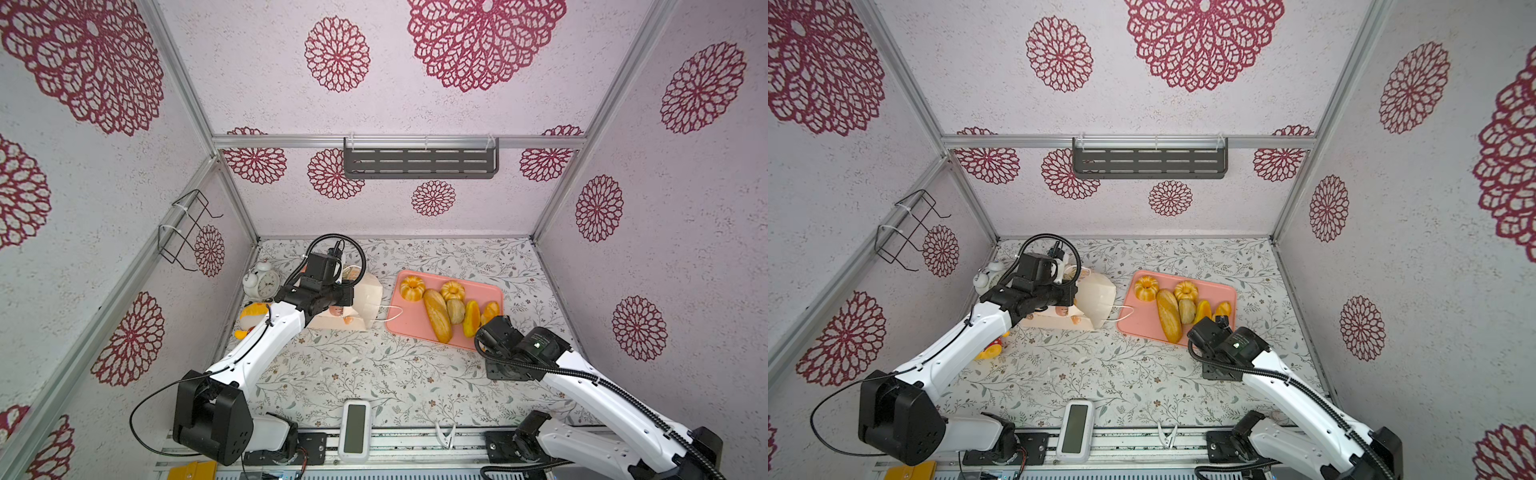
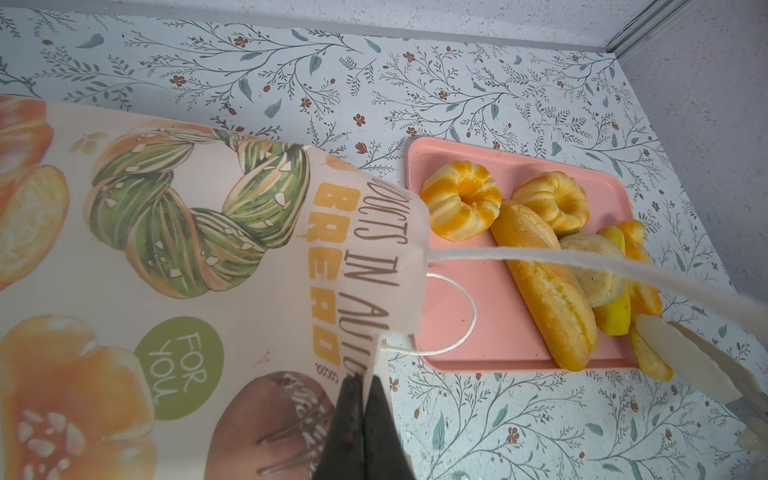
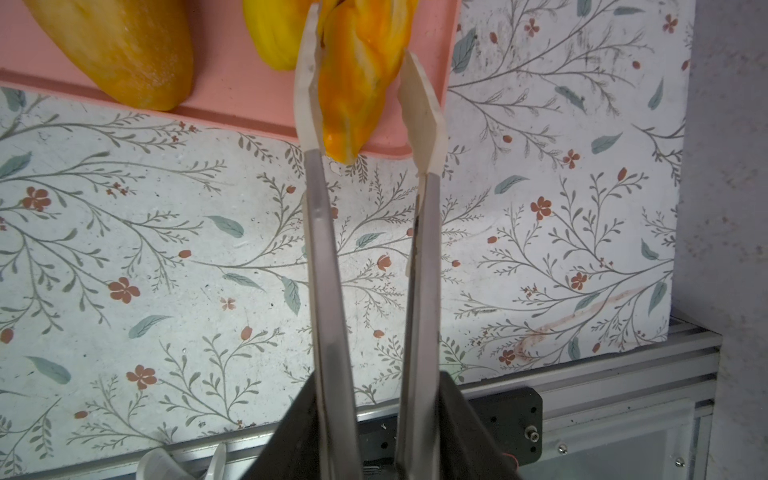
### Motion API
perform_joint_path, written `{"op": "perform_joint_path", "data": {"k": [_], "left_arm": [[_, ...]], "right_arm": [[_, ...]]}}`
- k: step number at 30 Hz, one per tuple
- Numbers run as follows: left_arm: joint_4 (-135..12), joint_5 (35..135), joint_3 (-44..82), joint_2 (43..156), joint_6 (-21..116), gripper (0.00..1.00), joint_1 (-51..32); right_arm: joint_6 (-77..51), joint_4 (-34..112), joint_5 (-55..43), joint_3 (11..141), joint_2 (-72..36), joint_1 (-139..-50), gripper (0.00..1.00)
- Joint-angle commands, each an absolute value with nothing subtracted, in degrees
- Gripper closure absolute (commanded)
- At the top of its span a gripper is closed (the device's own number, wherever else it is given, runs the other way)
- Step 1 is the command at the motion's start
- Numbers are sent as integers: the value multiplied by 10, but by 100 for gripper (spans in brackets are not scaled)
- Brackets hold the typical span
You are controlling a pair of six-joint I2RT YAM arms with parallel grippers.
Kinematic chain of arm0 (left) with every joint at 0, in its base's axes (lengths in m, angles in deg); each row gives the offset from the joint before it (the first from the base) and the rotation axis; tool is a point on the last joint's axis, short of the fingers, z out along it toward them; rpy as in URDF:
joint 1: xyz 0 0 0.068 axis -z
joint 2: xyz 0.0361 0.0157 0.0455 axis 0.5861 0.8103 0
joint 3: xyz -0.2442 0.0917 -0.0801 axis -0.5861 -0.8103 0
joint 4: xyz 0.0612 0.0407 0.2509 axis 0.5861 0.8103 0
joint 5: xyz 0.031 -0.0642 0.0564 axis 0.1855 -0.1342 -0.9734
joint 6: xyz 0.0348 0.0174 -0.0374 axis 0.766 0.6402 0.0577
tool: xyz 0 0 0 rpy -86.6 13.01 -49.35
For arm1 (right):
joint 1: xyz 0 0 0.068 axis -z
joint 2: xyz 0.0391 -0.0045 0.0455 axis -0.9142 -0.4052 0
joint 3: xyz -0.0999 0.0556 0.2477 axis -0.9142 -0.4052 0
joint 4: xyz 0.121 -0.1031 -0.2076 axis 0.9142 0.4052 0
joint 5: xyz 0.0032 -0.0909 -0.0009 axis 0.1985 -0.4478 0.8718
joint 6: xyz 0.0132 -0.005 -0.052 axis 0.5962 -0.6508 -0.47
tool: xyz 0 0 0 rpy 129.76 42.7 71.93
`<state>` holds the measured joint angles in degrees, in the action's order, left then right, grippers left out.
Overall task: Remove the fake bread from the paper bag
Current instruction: 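Lower the tongs to the tray's near edge and open them, releasing the bread, then carry the open tongs from the tray back toward the bag opening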
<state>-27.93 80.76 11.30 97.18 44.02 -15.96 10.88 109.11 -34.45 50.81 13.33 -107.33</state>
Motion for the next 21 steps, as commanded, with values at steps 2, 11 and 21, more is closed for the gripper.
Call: {"op": "perform_joint_path", "data": {"k": [2,11,21], "left_arm": [[-281,815,127,976,435,100,-162],[-284,818,126,977,431,100,-162],[-281,814,124,972,439,100,-161]], "right_arm": [[132,1104,-367,531,149,-1076,57],[131,1089,-410,534,97,-1064,57],[89,1067,-447,558,75,-1044,61]]}}
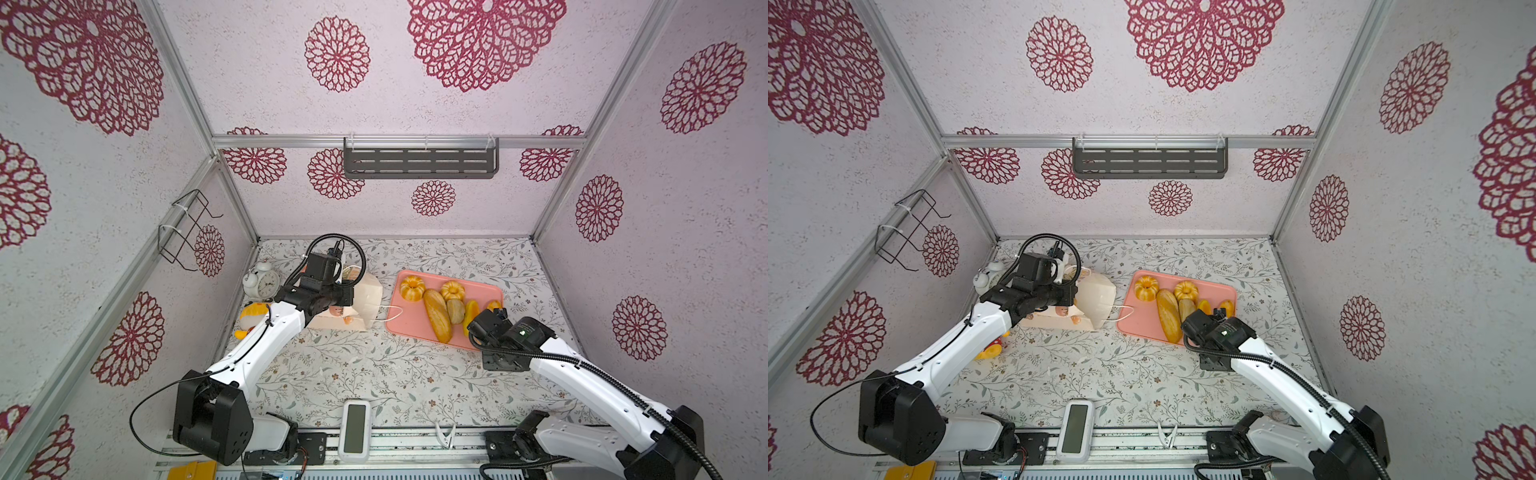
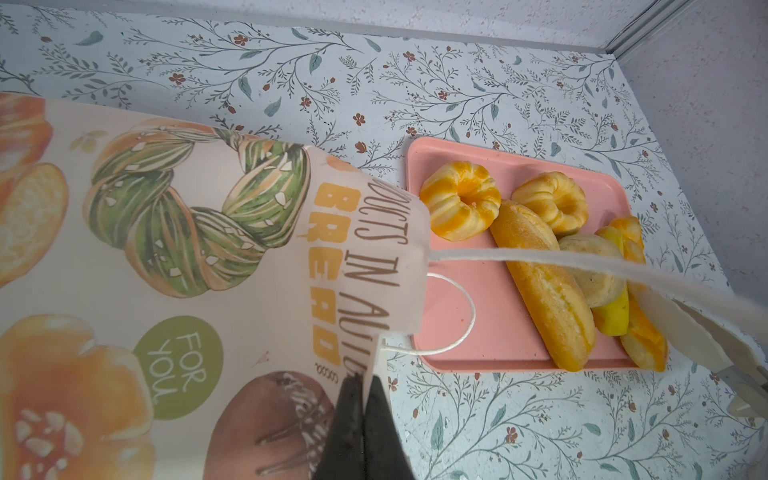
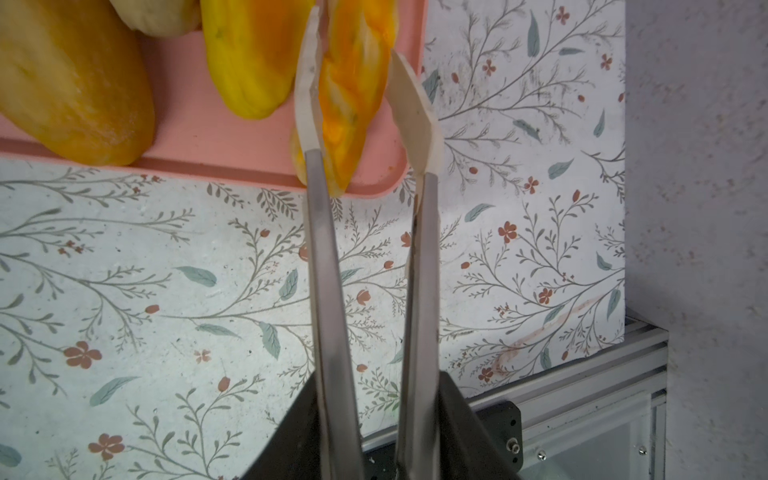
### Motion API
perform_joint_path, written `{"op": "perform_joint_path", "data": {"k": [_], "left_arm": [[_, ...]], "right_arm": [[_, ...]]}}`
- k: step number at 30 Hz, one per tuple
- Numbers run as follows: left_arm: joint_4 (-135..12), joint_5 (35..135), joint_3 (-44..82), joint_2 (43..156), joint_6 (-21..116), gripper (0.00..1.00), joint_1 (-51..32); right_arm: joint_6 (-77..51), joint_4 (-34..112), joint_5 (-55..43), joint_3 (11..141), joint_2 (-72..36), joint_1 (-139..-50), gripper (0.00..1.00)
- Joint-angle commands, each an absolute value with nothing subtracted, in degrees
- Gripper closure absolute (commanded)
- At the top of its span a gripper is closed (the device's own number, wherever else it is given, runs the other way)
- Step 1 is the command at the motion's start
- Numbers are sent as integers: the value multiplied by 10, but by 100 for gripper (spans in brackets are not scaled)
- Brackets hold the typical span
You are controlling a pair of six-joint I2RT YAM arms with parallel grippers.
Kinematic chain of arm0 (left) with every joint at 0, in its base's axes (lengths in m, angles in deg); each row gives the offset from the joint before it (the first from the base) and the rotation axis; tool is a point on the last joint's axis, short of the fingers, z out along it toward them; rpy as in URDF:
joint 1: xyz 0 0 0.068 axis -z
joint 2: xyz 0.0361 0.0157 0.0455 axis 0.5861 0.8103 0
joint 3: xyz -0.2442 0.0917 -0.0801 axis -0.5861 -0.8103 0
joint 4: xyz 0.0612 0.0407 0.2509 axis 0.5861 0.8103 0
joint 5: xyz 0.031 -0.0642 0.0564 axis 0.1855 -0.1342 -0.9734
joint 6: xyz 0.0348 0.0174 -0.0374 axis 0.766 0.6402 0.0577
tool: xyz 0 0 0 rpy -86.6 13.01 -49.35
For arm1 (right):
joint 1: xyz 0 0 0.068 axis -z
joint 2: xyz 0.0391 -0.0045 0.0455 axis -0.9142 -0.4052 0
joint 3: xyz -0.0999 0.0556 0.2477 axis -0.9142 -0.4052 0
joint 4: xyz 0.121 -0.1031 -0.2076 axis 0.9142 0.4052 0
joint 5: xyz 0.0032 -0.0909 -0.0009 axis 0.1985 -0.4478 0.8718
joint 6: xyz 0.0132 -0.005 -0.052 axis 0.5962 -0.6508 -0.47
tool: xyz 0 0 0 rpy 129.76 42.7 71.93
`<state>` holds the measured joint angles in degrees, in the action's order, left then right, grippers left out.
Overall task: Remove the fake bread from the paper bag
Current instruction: 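Carry the open tongs from the tray back toward the bag opening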
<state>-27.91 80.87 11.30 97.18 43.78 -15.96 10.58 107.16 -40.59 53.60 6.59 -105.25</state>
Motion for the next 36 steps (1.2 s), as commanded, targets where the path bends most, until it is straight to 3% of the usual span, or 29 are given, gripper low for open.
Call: {"op": "perform_joint_path", "data": {"k": [1,12,20,26,36], "left_arm": [[-282,814,124,973,438,100,-162],[-278,852,126,953,474,100,-161],[-221,940,106,894,602,100,-161],[-146,939,127,888,675,100,-166],[-141,957,110,886,690,100,-170]], "right_arm": [[81,1059,-447,559,76,-1039,61],[31,1043,-397,643,98,-1027,62],[-67,937,-110,686,165,-1054,65],[-95,888,-95,681,122,-1172,66],[-77,693,-53,594,61,-1206,65]]}}
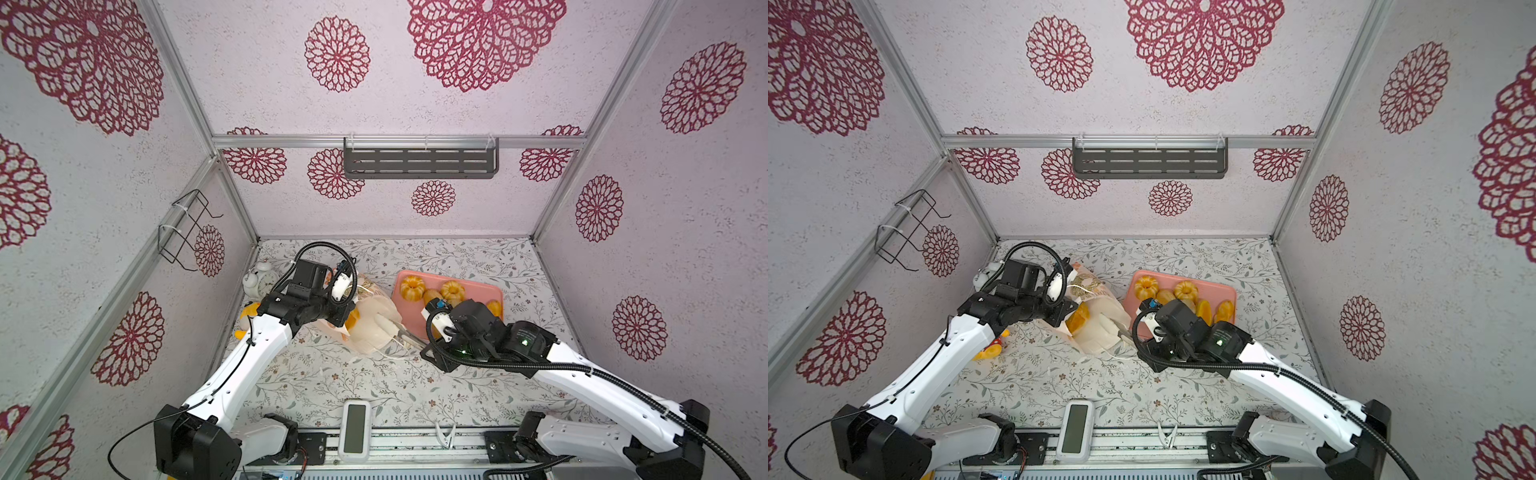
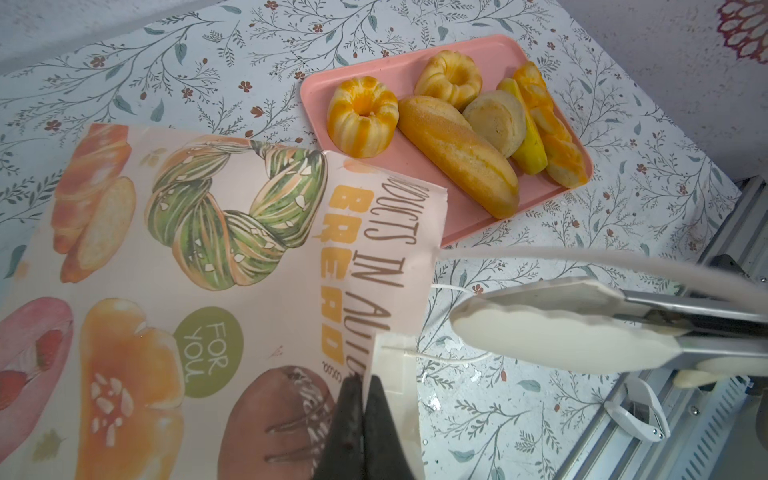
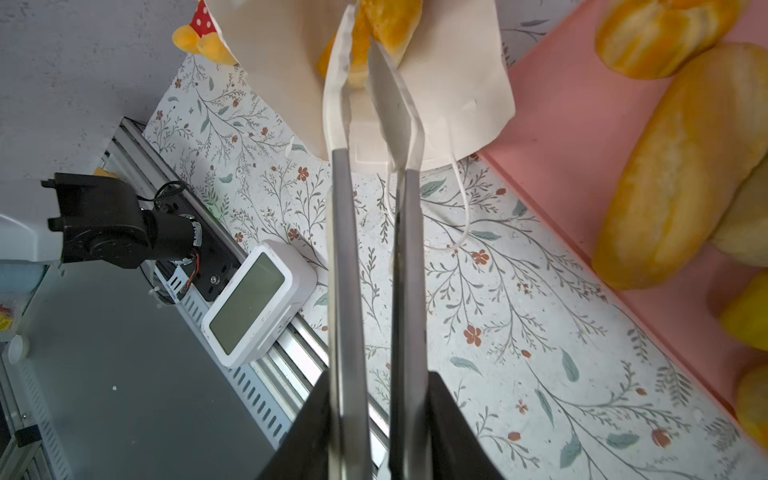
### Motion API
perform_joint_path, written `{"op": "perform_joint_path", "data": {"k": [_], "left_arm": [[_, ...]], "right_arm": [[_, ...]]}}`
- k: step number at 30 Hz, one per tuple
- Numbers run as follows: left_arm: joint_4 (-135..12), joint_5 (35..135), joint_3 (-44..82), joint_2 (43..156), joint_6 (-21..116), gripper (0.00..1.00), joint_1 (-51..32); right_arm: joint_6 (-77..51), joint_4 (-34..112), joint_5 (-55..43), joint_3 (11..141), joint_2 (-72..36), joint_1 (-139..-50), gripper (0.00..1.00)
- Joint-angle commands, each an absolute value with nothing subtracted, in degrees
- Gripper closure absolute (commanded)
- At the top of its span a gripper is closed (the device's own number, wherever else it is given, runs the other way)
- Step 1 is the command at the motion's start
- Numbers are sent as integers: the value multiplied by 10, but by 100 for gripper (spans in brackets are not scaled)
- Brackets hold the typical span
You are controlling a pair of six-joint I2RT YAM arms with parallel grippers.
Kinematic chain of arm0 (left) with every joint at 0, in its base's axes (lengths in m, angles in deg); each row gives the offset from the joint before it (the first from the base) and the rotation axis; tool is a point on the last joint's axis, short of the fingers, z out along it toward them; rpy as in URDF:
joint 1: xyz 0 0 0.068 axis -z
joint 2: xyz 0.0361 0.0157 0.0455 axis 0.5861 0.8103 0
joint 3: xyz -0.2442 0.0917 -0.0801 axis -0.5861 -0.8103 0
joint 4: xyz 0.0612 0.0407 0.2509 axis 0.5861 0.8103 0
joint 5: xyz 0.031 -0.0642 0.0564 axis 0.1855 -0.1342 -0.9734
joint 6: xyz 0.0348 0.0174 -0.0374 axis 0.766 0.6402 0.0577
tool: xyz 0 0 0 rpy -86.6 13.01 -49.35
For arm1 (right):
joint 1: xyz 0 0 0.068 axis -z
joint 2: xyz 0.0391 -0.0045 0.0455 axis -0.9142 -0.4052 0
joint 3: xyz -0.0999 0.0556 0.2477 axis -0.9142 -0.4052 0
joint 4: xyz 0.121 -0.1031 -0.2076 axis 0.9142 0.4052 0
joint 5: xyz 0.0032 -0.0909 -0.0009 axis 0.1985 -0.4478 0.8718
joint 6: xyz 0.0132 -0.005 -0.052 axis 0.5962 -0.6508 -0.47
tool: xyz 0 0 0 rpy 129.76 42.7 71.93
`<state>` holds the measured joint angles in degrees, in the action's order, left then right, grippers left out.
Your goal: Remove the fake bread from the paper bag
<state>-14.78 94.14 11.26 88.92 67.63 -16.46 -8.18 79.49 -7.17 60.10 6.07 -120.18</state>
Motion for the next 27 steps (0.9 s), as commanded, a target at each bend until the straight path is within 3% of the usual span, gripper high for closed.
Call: {"op": "perform_joint_path", "data": {"k": [1,7,16,27], "left_arm": [[-140,955,111,887,689,100,-170],[-134,951,113,881,675,100,-170],[-128,946,107,870,658,100,-170],[-140,946,101,866,649,100,-170]], "right_arm": [[-78,673,-51,581,54,-1206,65],[-69,576,-40,544,-19,-1204,59],[-6,507,-47,572,-80,-1198,42],[96,490,-63,627,-158,-1190,40]]}}
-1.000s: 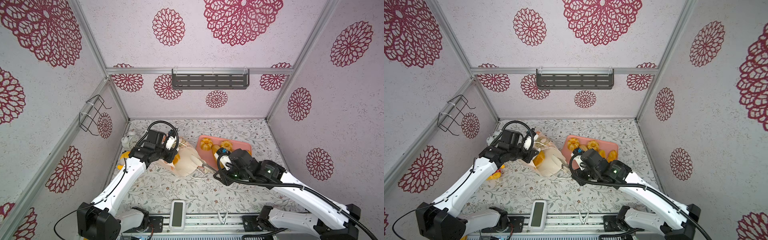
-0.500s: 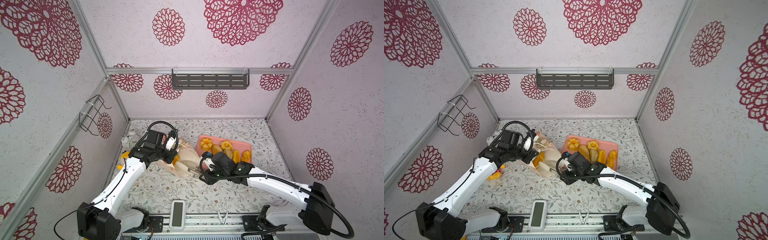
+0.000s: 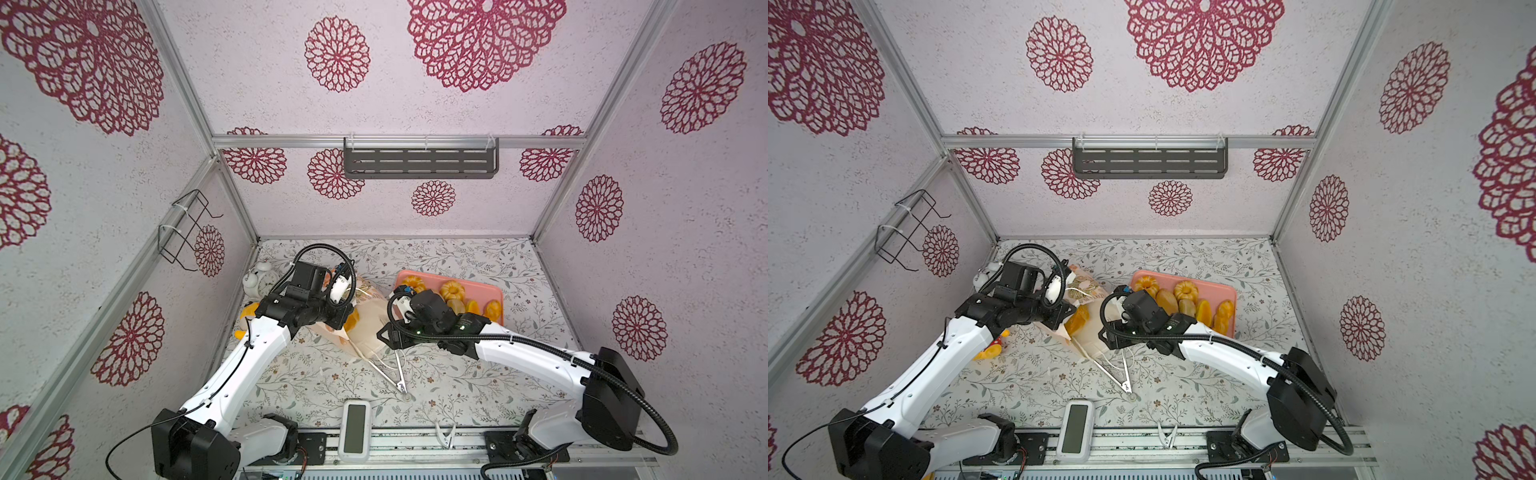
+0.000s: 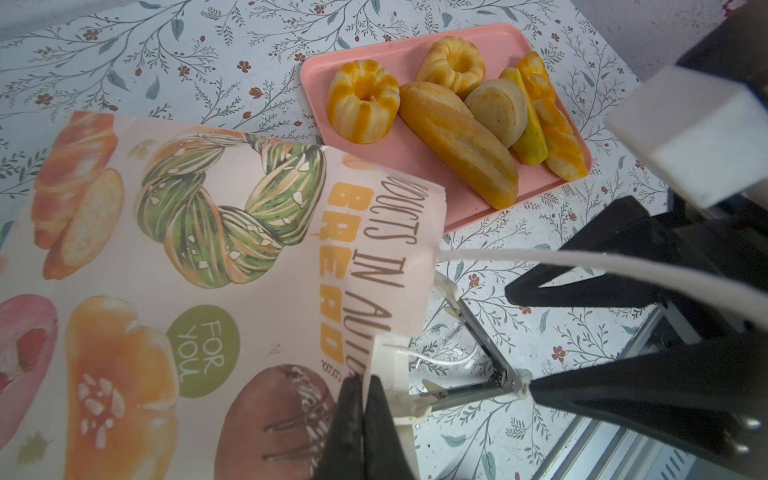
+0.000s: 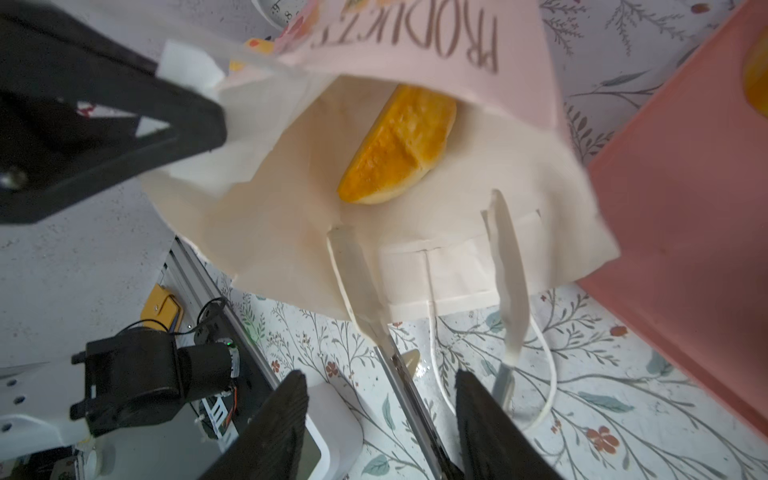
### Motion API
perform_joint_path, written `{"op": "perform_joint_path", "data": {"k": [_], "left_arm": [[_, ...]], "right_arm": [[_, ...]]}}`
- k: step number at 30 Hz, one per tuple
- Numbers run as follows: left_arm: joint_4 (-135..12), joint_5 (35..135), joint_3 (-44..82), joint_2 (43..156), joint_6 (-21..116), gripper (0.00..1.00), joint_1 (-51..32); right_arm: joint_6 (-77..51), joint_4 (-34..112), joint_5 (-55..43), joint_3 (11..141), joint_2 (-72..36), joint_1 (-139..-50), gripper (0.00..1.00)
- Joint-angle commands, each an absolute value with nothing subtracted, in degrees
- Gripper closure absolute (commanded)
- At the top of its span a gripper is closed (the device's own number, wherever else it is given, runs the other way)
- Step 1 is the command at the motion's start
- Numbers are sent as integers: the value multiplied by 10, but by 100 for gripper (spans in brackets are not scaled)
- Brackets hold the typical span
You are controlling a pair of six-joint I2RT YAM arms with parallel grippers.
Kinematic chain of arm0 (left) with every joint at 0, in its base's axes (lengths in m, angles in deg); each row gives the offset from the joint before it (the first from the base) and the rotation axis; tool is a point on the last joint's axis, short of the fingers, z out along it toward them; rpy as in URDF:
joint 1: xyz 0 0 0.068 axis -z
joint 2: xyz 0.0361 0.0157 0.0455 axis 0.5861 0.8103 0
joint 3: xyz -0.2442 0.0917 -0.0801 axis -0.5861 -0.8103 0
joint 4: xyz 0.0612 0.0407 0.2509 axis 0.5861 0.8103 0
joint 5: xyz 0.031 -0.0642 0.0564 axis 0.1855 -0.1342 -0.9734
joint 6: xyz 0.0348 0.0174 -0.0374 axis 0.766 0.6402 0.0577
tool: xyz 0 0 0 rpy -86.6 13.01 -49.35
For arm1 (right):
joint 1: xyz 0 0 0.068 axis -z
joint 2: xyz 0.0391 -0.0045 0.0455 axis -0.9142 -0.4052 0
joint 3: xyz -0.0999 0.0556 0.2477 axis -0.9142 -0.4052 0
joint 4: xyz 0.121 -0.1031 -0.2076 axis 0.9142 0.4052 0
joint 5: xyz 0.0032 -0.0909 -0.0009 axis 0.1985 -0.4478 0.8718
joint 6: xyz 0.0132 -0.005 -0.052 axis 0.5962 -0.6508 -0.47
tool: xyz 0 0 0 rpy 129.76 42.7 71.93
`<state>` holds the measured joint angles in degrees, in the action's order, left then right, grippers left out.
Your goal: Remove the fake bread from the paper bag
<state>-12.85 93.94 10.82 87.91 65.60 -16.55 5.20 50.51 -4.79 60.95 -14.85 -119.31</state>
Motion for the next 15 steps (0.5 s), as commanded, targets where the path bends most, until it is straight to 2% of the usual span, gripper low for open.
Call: {"op": "perform_joint_path", "data": {"k": [1,7,11,13,15], "left_arm": [[-140,946,101,865,649,100,-170],[-141,945,95,859,649,100,-170],[-141,945,95,855,649,100,-170],[-141,945,98,855,648,100,-170],[-142,943,100,856,646,100,-170]], "right_arm": [[95,483,-63,628,-164,-1190,40],[63,497,-86,625,-175,-1192,40],[59,467,-107,558,-111,-1199,38],[58,459,-133,510,-60,-1207,35],[65,468,-151,465,-15,-1212,25]]}}
